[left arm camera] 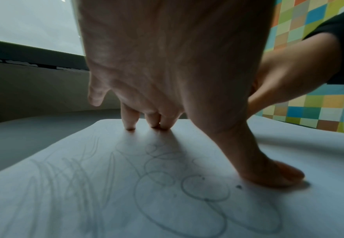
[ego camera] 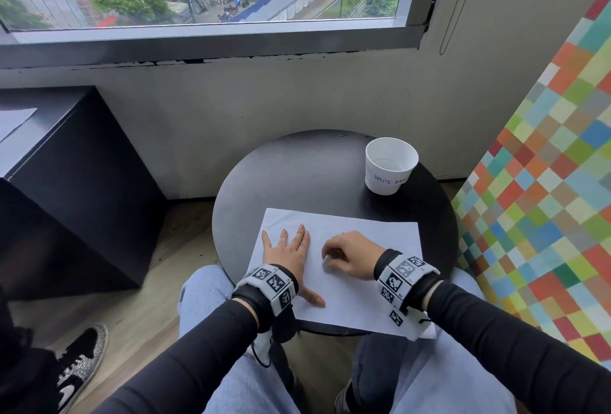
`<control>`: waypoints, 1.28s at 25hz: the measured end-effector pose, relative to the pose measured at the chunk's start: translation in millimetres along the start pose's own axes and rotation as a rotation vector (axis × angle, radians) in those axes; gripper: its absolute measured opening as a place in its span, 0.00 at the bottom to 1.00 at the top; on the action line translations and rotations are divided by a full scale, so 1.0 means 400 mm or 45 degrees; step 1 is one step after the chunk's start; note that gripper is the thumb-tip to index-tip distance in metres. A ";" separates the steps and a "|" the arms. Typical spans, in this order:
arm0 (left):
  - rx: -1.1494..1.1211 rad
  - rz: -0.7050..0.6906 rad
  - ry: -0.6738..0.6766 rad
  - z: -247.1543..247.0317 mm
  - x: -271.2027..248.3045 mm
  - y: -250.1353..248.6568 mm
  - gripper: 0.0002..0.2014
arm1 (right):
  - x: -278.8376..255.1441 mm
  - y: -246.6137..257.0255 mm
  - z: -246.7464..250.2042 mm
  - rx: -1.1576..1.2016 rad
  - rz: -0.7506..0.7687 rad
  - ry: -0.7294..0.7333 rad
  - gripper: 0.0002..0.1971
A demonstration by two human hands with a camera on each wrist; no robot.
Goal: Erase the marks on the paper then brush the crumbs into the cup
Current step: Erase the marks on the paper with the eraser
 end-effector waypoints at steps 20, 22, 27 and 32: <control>-0.012 -0.187 -0.012 0.007 0.019 0.047 0.65 | 0.048 0.013 -0.023 0.082 -0.029 0.034 0.09; -0.009 -0.179 -0.010 0.009 0.024 0.046 0.66 | 0.055 0.005 -0.019 0.084 -0.041 0.042 0.09; -0.017 -0.142 -0.011 0.010 0.025 0.045 0.69 | 0.066 0.013 -0.028 0.058 -0.049 -0.122 0.06; -0.027 -0.139 -0.018 0.008 0.031 0.040 0.70 | 0.059 -0.024 0.000 0.037 -0.187 -0.257 0.06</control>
Point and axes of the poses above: each hand's wrist, its own x-axis towards the middle knuckle, its own z-axis out of the back of the hand, y = z × x, the point moved 5 cm from there along x, towards the middle knuckle, and after that the axes turned 13 degrees about z, right-handed, at the moved point
